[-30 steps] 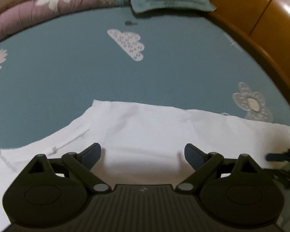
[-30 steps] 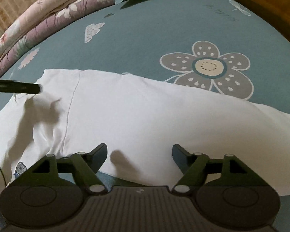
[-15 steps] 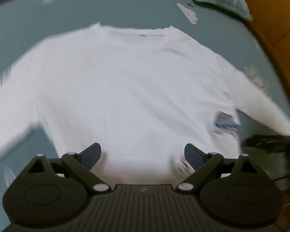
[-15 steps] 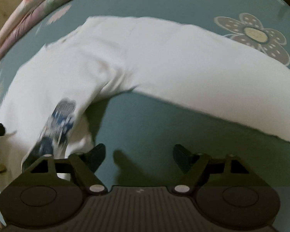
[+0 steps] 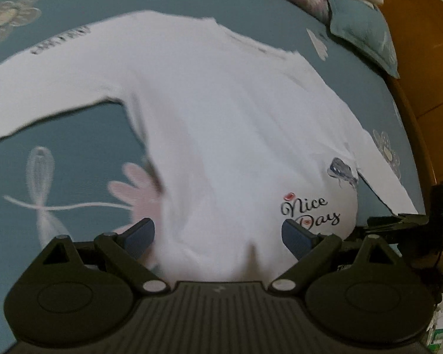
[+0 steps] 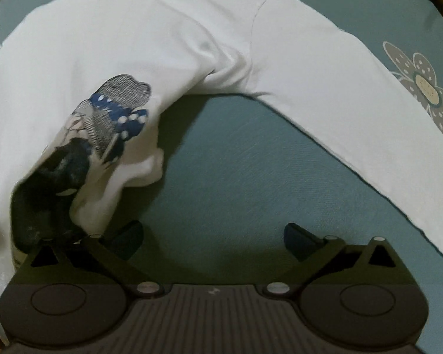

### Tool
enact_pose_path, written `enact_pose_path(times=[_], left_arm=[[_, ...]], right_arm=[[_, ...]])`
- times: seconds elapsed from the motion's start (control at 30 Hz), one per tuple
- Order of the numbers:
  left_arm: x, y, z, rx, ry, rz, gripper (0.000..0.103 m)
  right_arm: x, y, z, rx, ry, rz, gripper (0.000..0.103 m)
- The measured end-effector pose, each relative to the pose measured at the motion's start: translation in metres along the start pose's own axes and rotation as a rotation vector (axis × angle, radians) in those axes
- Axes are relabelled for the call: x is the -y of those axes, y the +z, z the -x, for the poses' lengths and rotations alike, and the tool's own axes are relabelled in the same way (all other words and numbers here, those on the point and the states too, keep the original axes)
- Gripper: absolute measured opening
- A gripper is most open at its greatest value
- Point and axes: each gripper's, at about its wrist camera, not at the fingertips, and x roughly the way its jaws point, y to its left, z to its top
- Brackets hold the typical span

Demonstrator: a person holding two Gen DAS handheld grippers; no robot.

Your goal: Fold clothes

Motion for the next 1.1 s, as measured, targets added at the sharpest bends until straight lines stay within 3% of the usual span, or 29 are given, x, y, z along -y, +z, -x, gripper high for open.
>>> enact_pose_path(times=[0.13, 0.27, 0.4, 0.57, 0.73, 0.93, 1.1], left_arm=[[-0.02, -0.01, 0.011, -0.017, 0.102, -0.007, 0.093], [-0.035, -0.021, 0.011, -0.076, 0.234, -0.024, 0.093], [-0.046, -0.033, 0.017, -0.067, 0.239, -0.009, 0.093], [-0.057, -0.049, 0.018, -0.069, 0.266, 0.037, 0.093], [-0.073, -0.068, 0.028, -0.048, 0.346, 0.104, 0.093], [-0.084, -0.089, 0.04, -0.025, 0.394, 0.189, 0.093], [-0.077, -0.098, 0.042, -0.01, 0.395, 0.213, 0.093]], right_arm=[[-0.017, 0.008, 0.028, 0.039, -0.038, -0.009, 0.103], [-0.051, 0.025, 0.066, 0.126, -0.084, 0.072, 0.103], [-0.108, 0.039, 0.091, 0.185, -0.032, 0.268, 0.103], [-0.194, 0.041, 0.068, 0.1, 0.093, 0.484, 0.103], [-0.259, 0.013, 0.04, 0.049, 0.18, 0.658, 0.103], [-0.31, -0.022, 0.018, 0.037, 0.163, 0.822, 0.103], [-0.318, -0.028, 0.011, 0.071, 0.082, 0.864, 0.103]])
